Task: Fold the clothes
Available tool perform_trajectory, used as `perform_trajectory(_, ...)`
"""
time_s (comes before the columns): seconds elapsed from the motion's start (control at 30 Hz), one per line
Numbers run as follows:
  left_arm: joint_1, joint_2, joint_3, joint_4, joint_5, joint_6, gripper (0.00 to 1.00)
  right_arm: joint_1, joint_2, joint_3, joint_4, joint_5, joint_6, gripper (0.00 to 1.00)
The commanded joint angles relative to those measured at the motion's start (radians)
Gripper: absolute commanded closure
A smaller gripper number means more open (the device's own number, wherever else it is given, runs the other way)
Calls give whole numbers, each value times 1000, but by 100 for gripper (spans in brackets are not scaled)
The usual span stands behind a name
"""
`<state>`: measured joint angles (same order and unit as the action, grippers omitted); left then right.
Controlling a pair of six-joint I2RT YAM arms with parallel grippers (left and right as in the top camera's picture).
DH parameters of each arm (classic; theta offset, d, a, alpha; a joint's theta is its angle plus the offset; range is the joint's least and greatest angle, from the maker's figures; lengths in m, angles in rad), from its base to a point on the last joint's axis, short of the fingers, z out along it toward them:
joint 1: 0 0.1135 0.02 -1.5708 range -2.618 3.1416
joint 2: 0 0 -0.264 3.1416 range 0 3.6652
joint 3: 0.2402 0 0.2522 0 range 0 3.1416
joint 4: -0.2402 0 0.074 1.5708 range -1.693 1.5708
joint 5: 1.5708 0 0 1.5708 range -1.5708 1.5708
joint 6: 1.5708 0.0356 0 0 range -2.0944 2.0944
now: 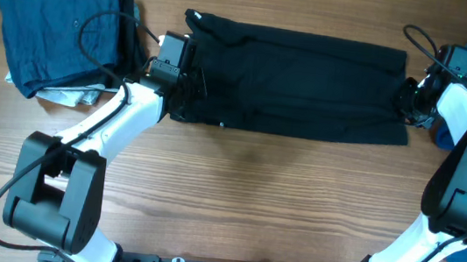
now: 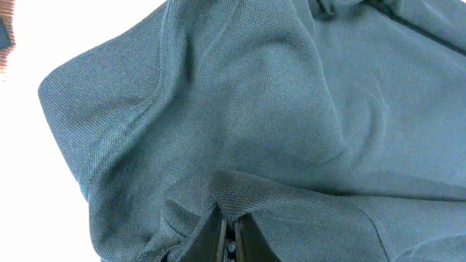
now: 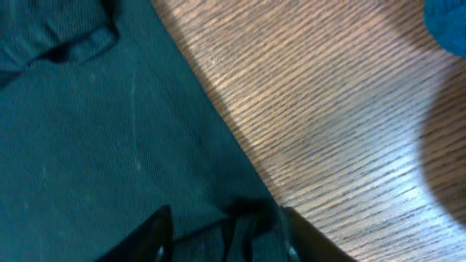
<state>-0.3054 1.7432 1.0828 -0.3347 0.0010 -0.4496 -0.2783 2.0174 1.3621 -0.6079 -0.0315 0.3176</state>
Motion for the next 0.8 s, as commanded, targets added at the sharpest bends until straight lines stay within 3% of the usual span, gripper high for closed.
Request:
perform_trajectory(0.0,9,4,16,17,-44,18,88,2,15,6,32,-8,-96,48)
perform_trajectory(0.07,11,2,20,61,-47,28,62,2,5,10,66,-15,-186,43)
perform_trajectory(0.1,14,1,35,79,-47,29,39,2,-4,17,67,-21,-216,36)
perform_trajectory(0.13,16,0,53,80,-46,32,28,2,-19,24,63,-28,-225,30)
perform_trajectory(0.27,23,-16,182,-20,-51,53,13,2,-123,30,33,-129,-270,25)
perform_trajectory(0.33,24,-38,251,-117,-55,48,12,10,-209,30,-23,-209,-310,29)
perform_trajectory(0.43,40,-68,285,-234,-50,11,28,50,-301,30,-138,-240,-393,36)
perform_trajectory(0.53,83,-77,285,-323,-47,-8,59,122,-335,29,-180,-236,-457,44)
perform_trajectory(0.57,112,-77,285,-352,-43,-14,74,160,-334,29,-187,-232,-491,46)
perform_trajectory(0.63,164,-77,285,-383,-31,-38,90,215,-319,27,-187,-232,-541,55)
perform_trajectory(0.67,194,-77,285,-389,7,-37,96,240,-309,26,-187,-233,-570,64)
perform_trajectory(0.7,232,-77,285,-389,85,-30,96,270,-295,25,-187,-232,-612,91)
perform_trajectory(0.77,293,-75,284,-396,231,-6,96,307,-274,25,-184,-210,-646,95)
